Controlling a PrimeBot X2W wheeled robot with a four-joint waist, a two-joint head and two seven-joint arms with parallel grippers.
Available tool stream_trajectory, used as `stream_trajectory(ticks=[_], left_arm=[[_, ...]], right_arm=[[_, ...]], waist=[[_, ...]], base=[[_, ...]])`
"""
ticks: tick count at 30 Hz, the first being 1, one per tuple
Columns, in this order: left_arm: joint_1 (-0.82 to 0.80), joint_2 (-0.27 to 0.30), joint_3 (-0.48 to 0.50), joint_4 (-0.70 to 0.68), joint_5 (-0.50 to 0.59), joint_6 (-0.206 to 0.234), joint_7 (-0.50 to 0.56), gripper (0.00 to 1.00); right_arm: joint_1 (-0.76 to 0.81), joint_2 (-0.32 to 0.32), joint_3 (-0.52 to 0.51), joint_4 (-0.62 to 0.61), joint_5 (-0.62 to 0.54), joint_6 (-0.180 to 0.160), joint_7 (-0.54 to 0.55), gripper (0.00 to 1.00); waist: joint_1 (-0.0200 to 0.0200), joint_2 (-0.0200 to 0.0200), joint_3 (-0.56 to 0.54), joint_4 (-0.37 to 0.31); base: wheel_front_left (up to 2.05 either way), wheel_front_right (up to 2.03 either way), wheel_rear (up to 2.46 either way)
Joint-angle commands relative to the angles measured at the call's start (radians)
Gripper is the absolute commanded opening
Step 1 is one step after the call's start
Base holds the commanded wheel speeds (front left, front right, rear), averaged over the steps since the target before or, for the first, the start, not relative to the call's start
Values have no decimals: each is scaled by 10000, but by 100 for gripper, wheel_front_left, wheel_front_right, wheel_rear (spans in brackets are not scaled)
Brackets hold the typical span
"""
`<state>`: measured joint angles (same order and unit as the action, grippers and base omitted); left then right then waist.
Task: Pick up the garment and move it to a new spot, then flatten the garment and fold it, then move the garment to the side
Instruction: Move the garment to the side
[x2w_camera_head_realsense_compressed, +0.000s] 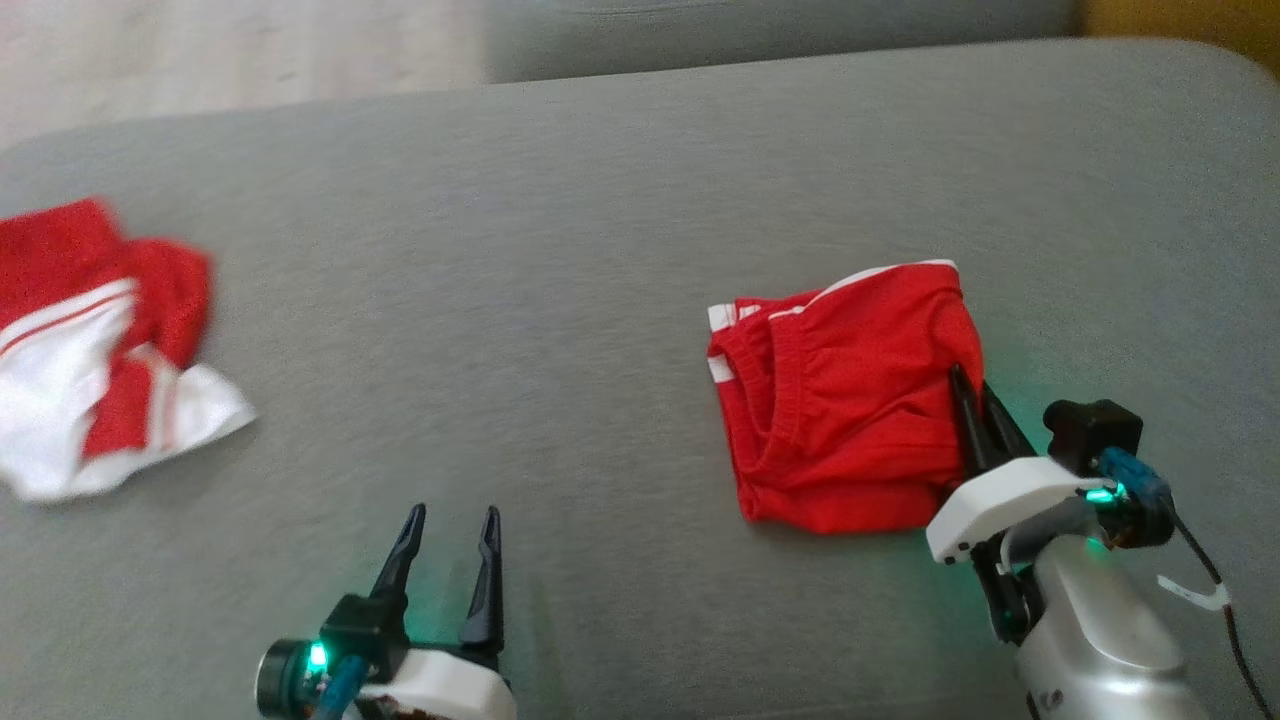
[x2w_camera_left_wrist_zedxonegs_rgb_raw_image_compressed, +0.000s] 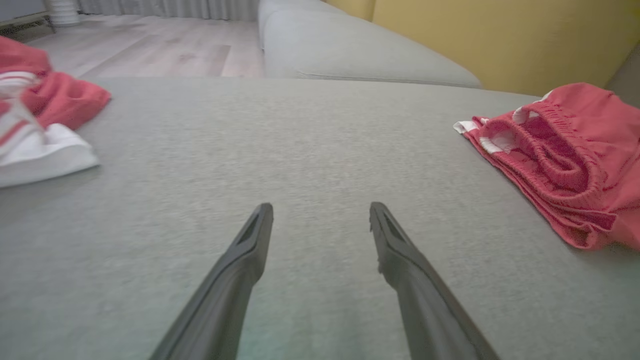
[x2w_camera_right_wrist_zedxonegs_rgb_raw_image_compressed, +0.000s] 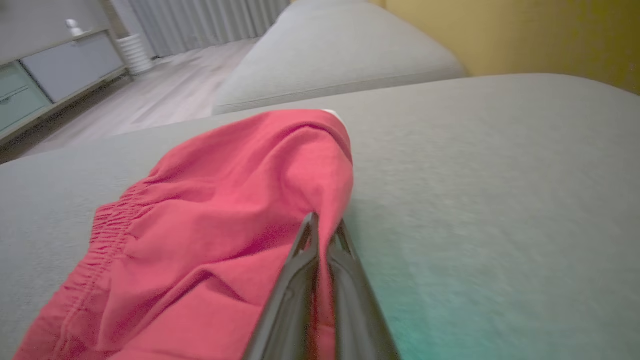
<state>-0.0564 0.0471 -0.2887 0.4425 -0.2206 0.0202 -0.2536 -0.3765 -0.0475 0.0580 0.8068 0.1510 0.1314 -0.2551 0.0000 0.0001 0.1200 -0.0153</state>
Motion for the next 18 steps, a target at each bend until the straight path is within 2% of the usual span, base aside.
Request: stream_trajectory(ticks=[1,5,10,14,18], left_arm=[[-485,32,268,-346,-64,-34,-82,100],[-855,31,-30,-368,-99,-139,-82,100],[-1297,31,-406,-345,-176,-163,-82,100],[-1422,31,-562,-265,-109,-222,-82,100],[-1496,31,-508,-46,66,-263,-82,100]], right_arm=[[-113,-28,210,-363,13,-7,-65,0],[-235,-28,496,-494,117,-7,-65,0],[-267,-28,678,-657,297,-7,-66,0],[-347,-28,812,-708,405,-7,-66,0],[-962,-120,839,-603,51,-7,-66,0]], waist=[[0,-1,10,-1396],[0,-1,174,-2754],[0,-1,413,-3859],[0,-1,622,-4279],[0,-1,940,-4195]], base=[[0,0,0],[0,0,0],[0,0,0],[0,0,0],[0,0,0]])
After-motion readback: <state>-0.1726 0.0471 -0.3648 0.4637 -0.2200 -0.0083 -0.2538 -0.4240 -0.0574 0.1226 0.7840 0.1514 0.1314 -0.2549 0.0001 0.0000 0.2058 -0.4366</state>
